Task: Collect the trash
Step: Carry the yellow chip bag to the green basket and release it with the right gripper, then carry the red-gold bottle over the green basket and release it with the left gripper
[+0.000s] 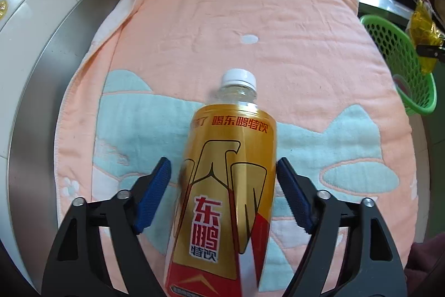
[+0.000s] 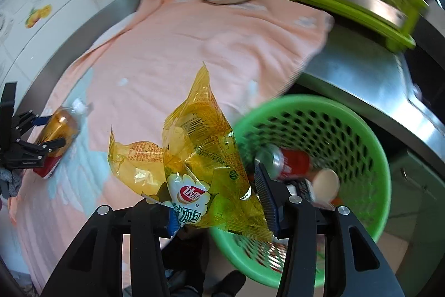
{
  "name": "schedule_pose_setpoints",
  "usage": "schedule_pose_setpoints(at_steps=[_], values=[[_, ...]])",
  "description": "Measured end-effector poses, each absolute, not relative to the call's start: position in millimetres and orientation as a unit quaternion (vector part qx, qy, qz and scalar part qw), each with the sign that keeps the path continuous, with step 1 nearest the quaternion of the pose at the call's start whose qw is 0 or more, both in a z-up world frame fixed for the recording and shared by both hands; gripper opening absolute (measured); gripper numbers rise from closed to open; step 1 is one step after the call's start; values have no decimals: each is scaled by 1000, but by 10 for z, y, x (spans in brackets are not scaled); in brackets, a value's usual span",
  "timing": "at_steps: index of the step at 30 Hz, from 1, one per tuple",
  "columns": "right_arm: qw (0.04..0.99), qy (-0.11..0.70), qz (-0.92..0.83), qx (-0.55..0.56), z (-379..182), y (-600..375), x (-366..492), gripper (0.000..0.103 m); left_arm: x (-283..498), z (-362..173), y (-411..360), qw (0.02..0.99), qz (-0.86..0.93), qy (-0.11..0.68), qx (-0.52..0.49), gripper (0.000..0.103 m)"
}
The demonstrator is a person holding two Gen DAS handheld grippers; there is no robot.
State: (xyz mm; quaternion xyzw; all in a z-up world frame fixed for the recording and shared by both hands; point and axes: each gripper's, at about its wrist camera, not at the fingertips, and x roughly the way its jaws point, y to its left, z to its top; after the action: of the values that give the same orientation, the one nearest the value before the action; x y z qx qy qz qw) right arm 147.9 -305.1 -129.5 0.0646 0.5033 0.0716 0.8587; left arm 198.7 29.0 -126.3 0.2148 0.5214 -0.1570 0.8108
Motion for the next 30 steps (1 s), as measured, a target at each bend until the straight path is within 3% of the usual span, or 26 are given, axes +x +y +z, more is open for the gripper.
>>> schedule_pose_setpoints(at_steps=[7, 15, 30], values=[[852, 516, 17, 91, -1387, -3511, 1413, 46, 1877, -1151, 198, 824, -144, 503, 215, 67], [851, 512, -30, 115, -1475, -3922, 1360, 59, 1725, -820, -123, 844, -176, 474, 181, 67], [876, 466, -41, 116, -1222, -4280, 1054, 73, 1542, -663, -1492, 841, -270, 450, 131, 67]])
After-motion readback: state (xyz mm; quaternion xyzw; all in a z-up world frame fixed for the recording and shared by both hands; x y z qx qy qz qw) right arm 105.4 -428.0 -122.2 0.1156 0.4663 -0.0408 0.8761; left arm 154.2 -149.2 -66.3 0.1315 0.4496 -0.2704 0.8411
